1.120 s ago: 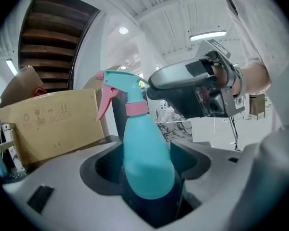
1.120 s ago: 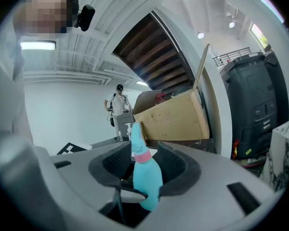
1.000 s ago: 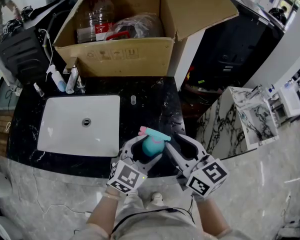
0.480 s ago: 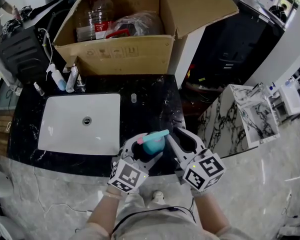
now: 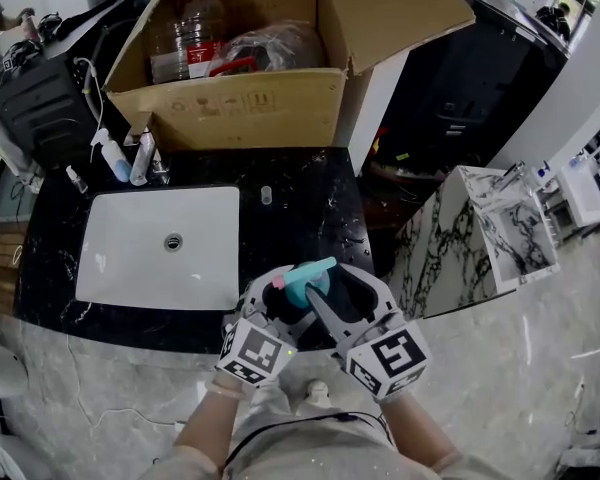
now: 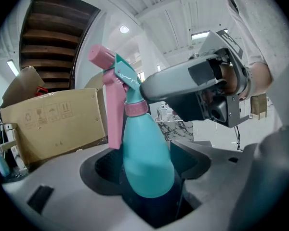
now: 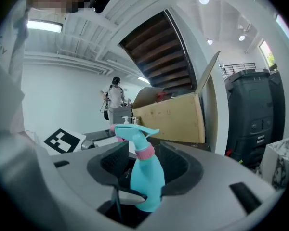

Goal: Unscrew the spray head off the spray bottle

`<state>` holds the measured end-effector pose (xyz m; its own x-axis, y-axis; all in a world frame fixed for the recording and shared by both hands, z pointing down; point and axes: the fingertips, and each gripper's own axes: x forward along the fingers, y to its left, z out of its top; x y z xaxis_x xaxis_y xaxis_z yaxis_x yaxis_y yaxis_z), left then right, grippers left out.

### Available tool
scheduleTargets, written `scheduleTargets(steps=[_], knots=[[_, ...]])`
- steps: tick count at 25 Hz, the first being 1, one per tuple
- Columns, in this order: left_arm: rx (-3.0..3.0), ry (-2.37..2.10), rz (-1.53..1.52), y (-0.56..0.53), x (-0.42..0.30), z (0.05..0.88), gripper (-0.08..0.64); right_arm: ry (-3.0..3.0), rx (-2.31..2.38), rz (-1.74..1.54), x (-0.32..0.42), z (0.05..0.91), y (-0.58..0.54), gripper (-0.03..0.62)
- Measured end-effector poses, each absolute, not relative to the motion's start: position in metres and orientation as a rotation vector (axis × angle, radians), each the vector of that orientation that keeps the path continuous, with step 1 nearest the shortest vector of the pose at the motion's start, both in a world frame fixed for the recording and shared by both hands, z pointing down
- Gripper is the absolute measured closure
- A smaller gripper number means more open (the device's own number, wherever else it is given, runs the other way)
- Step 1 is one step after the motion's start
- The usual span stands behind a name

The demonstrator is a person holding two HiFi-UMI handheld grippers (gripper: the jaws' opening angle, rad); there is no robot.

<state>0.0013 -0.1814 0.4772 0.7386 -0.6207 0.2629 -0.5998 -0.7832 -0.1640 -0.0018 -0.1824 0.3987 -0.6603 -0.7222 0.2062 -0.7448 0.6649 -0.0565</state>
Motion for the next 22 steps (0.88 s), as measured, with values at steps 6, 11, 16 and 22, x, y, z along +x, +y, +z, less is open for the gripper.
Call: scheduleTargets(steps=[6, 11, 16, 22], knots=[[-2.858, 1.011, -0.478, -0.181, 0.001, 0.477, 0.249, -2.682, 1.111, 0.129, -0.016, 0.407, -0.194, 0.386], [-2.857, 1.016, -0.484, -0.181, 0.001, 0.477, 0.249, -2.697, 1.147, 0.072, -0.019, 0.404, -0.196, 0.443], [-2.854, 1.015, -0.487, -0.181, 0.001, 0.478, 0.25, -2.764, 1.178, 0.064, -0.016, 0.393, -0.197, 0.446], [-2.852, 1.01, -0.493, -0.181, 0.0, 0.478, 0.249, -2.849, 1.173, 0.158, -0.011, 0.377, -0.199, 0.446]])
